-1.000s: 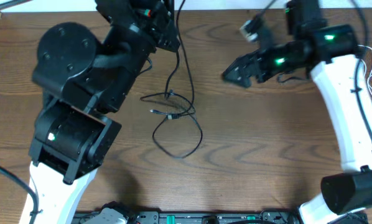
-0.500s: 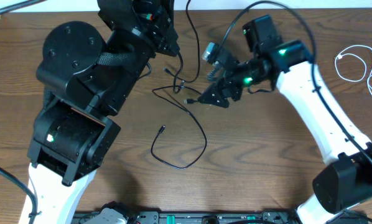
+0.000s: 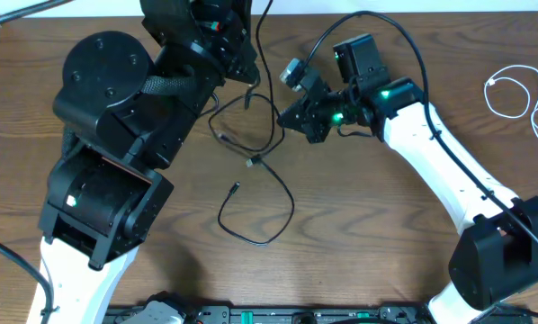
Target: Untangle cables
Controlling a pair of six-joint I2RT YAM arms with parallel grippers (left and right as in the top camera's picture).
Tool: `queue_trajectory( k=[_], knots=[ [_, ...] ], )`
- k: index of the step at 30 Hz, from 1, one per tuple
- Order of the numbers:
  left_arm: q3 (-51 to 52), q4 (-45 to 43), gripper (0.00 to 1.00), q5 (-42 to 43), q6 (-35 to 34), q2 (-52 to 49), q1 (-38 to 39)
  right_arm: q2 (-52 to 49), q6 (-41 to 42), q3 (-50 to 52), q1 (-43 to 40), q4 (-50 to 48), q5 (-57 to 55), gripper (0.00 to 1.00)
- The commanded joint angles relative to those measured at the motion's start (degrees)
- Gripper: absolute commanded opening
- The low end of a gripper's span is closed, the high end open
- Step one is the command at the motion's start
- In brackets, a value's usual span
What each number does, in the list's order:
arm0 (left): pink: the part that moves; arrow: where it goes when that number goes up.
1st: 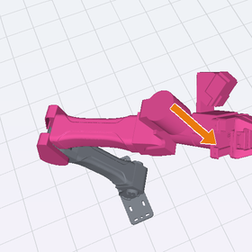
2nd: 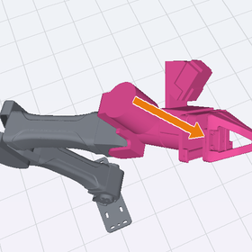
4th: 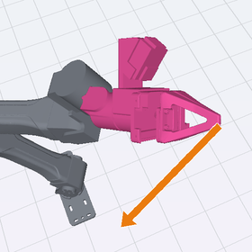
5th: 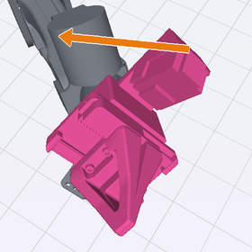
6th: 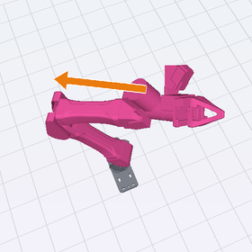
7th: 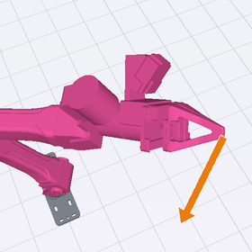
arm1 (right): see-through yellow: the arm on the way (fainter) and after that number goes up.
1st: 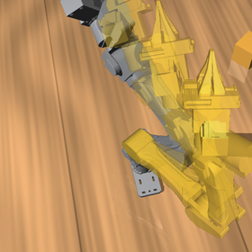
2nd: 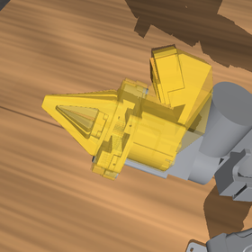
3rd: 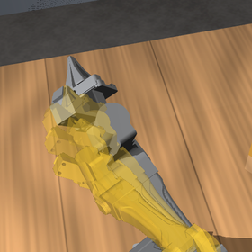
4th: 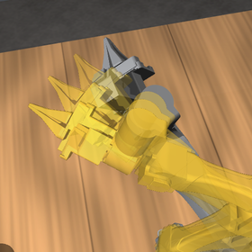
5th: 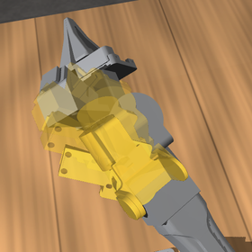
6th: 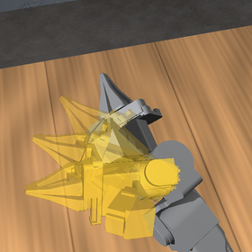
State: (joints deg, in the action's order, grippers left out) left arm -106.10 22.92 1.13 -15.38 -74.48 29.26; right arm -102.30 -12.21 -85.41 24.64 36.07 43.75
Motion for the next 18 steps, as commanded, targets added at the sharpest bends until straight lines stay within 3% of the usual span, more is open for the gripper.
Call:
queue_trajectory(
  k=[1,5,11,18],
  knots=[
    [-0.4,-0.2,0.07,-0.3,-1.1,1.5,-0.3,-0.1,5.7,0.2,-0.1,-0.6,-0.2,0.01],
    [-0.4,0.0,0.07,-0.3,-1.1,2.2,-0.3,-0.1,6.4,0.2,0.4,-0.5,-0.5,0.01],
    [-0.4,0.0,0.07,-0.3,-1.3,3.9,-0.3,-0.1,30.6,0.9,0.1,1.0,-27.6,0.01],
    [-0.4,1.3,0.07,-0.3,-1.2,8.3,-0.3,-0.2,37.1,4.8,0.0,1.1,-33.3,0.01]
  ],
)
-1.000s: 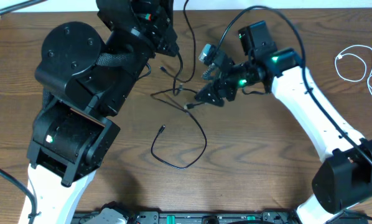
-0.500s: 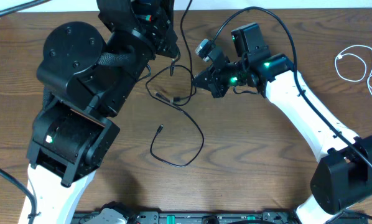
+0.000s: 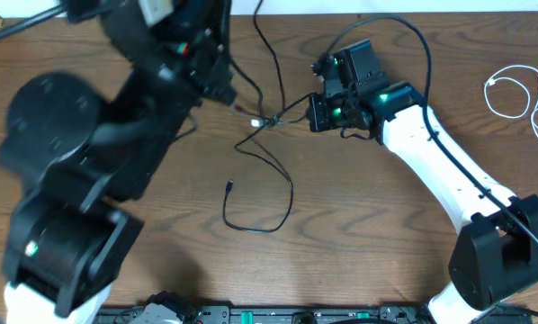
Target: Untangle cables
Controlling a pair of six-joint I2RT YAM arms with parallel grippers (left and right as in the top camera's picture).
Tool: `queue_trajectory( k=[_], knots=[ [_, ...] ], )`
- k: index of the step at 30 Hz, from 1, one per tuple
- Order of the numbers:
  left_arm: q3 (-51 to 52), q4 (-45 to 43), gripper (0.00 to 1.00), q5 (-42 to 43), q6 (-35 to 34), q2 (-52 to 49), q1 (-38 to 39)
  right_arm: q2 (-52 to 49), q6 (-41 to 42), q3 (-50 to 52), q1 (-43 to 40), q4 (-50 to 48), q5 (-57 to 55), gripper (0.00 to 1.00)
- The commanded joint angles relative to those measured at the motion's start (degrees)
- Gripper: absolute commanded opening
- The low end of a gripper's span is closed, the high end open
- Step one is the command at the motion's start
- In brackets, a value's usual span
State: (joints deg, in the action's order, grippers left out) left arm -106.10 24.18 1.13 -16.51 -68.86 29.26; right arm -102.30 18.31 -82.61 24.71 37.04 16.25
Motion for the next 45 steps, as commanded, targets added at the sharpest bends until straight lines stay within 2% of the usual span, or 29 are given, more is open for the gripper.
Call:
queue_trajectory(
  k=[1,7,15,24,27,29,32,35,40,42,43,45],
  knots=[
    [-0.4,0.2,0.08,-0.7,0.0,3.4,-0.3,-0.2,6.9,3.0,0.0,0.1,-6.0,0.01],
    [-0.4,0.2,0.08,-2.8,0.3,4.6,-0.3,-0.2,7.9,5.4,-1.1,0.6,-7.3,0.01],
    [-0.4,0.7,0.07,-3.4,1.1,4.6,-0.3,-0.2,9.6,5.5,-5.2,6.3,-12.7,0.01],
    [-0.4,4.6,0.08,-8.3,3.5,4.6,-0.3,-0.2,9.0,5.5,-17.7,12.3,-13.8,0.01],
    [-0.4,7.8,0.07,-9.0,7.2,4.2,-0.8,-0.2,7.0,5.5,-22.4,13.2,-11.0,0.01],
    [-0.4,12.2,0.07,-11.4,7.3,3.5,-2.2,-0.2,6.4,5.5,-25.2,14.1,-9.4,0.01],
    [-0.3,19.5,0.07,-10.5,7.3,1.0,-4.9,-0.2,6.0,5.5,-28.8,15.1,-7.3,0.01],
    [-0.4,24.6,0.07,-3.9,10.1,-2.4,-6.1,-0.2,2.6,5.5,-30.7,15.0,-0.5,0.01],
    [-0.4,26.1,0.08,21.8,23.5,-7.8,-6.1,-0.1,-13.3,5.5,-29.6,13.6,19.1,0.01],
    [-0.4,26.1,0.07,27.6,25.6,-9.3,-6.1,0.0,-20.3,5.5,-28.3,13.8,27.3,0.02],
    [-0.4,26.1,0.07,28.6,25.7,-9.9,-6.1,0.2,-23.6,5.5,-27.5,14.1,31.0,0.05],
    [-0.4,26.9,0.07,29.6,25.7,-11.0,-6.1,1.0,-29.7,5.5,-25.3,14.9,36.6,0.17]
  ],
)
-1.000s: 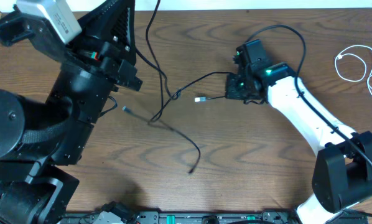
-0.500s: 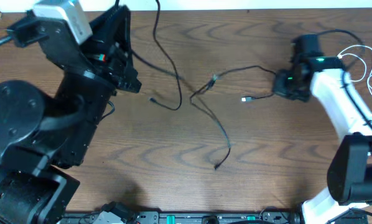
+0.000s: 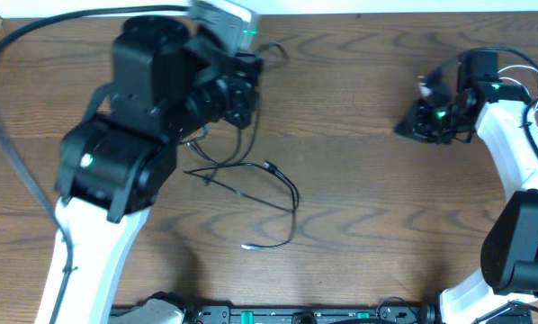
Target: Untangle cables
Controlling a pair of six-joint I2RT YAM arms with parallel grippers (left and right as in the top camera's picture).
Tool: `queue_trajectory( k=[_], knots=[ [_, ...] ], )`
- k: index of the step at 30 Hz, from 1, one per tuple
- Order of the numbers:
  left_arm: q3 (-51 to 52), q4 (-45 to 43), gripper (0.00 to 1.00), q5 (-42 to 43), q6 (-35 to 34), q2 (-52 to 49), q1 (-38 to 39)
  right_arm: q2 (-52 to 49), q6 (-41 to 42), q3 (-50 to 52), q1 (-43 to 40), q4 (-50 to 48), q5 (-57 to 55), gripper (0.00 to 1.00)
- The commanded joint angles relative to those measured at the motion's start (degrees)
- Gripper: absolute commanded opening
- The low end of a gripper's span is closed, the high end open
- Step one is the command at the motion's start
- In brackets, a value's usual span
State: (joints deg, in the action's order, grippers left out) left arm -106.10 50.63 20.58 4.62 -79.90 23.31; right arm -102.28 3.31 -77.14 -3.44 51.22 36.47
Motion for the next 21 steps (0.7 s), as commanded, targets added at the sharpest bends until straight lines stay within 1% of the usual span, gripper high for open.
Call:
queue_trajectory(
  k=[1,3,6,9,11,16,18,21],
  knots=[
    [-0.4,0.9,0.07,10.1,4.6,-0.3,-0.2,1.4,-16.8,0.0,3.8,1.1,18.0,0.22],
    [-0.4,1.7,0.07,9.8,4.5,-0.9,-0.2,2.3,-19.3,0.0,6.1,1.5,19.7,0.32],
    [-0.3,3.1,0.08,6.4,3.0,-1.8,-0.2,3.1,-19.3,0.0,9.6,1.0,19.6,0.47],
    [-0.2,5.3,0.08,-1.4,-1.0,-3.2,-0.2,3.0,-19.2,0.1,12.2,1.2,18.4,0.54],
    [-0.2,6.2,0.08,-4.9,-3.0,-4.0,-0.2,2.7,-19.2,0.2,13.6,1.4,17.6,0.55],
    [-0.2,6.3,0.07,-5.3,-3.8,-4.8,-0.2,2.1,-19.2,0.8,17.7,1.2,14.5,0.54],
    [-0.2,6.3,0.07,-9.1,-7.8,-4.8,-0.2,2.1,-18.7,1.2,19.6,1.3,13.0,0.53],
    [-0.2,7.0,0.08,-11.4,-11.0,-4.8,-0.2,2.1,-16.7,1.2,20.3,1.3,10.9,0.53]
  ],
)
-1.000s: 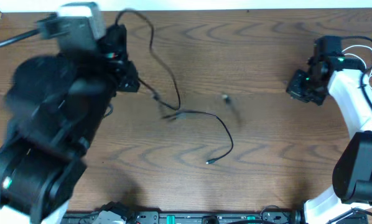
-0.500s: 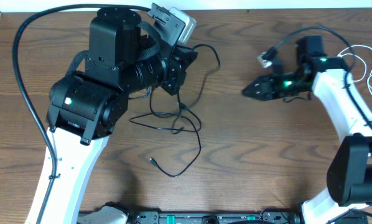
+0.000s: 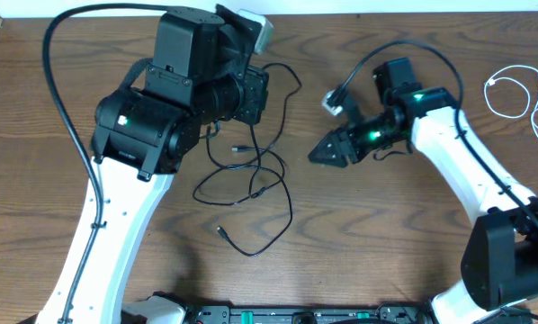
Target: Untangle cables
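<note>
Thin black cables (image 3: 251,175) lie in tangled loops on the wooden table, with loose plug ends at the lower left and centre. Several strands rise to my left gripper (image 3: 254,101), which sits under its bulky wrist at the top centre. Its fingers are mostly hidden, but it looks shut on the cables. My right gripper (image 3: 318,155) points left, just right of the tangle. Its fingers taper to a point, shut, with no cable seen between them.
A white cable (image 3: 514,94) lies coiled at the table's far right edge. The left arm's big black body (image 3: 147,126) overhangs the table's upper left. The right arm (image 3: 458,171) slants across the right side.
My right gripper has moved from the far right to just beside the tangle, pointing left. The left gripper has moved a little to the right, and the cable loops now lie bunched beneath it.
Both grippers were close together at the tangle near the top centre. Then a strand was stretched between them. Later the right gripper was far right without a cable while the left held the tangle. Now the right gripper is next to the tangle again.
</note>
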Controlling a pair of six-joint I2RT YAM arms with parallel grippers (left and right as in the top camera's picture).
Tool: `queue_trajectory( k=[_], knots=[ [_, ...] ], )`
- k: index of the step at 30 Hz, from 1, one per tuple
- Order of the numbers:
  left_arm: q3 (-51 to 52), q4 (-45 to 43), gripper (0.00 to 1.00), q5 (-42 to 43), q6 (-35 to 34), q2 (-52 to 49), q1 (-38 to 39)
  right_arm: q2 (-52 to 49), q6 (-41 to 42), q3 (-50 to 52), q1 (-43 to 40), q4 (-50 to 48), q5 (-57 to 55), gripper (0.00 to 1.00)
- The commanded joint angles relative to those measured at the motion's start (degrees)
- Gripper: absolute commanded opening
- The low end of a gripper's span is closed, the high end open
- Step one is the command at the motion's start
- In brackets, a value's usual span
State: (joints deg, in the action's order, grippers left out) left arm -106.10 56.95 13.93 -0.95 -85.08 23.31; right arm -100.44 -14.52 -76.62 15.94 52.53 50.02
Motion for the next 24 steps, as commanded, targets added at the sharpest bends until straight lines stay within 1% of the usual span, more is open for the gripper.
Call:
queue_trajectory(
  k=[1,5,8,14,18,24],
  knots=[
    [-0.1,1.0,0.08,-4.8,-6.4,0.4,-0.3,0.2,2.2,0.6,1.2,-0.2,-3.5,0.53],
    [-0.1,1.4,0.08,-5.3,-7.4,0.4,-0.3,0.0,9.2,0.7,2.4,-2.1,-7.1,0.53],
    [-0.2,1.8,0.07,-5.3,-8.9,0.4,-0.3,0.0,17.6,0.7,3.6,-4.3,-10.9,0.53],
    [-0.1,3.8,0.08,-5.3,-8.8,0.4,-0.3,0.0,36.9,0.7,5.1,-5.4,-19.6,0.54],
    [-0.1,3.9,0.07,-5.7,-8.8,0.4,-0.3,0.0,41.9,0.7,5.8,-5.6,-21.6,0.54],
    [-0.1,4.3,0.07,-5.7,-8.8,0.4,-0.3,0.0,43.3,0.7,7.0,-5.6,-21.6,0.56]
  ],
)
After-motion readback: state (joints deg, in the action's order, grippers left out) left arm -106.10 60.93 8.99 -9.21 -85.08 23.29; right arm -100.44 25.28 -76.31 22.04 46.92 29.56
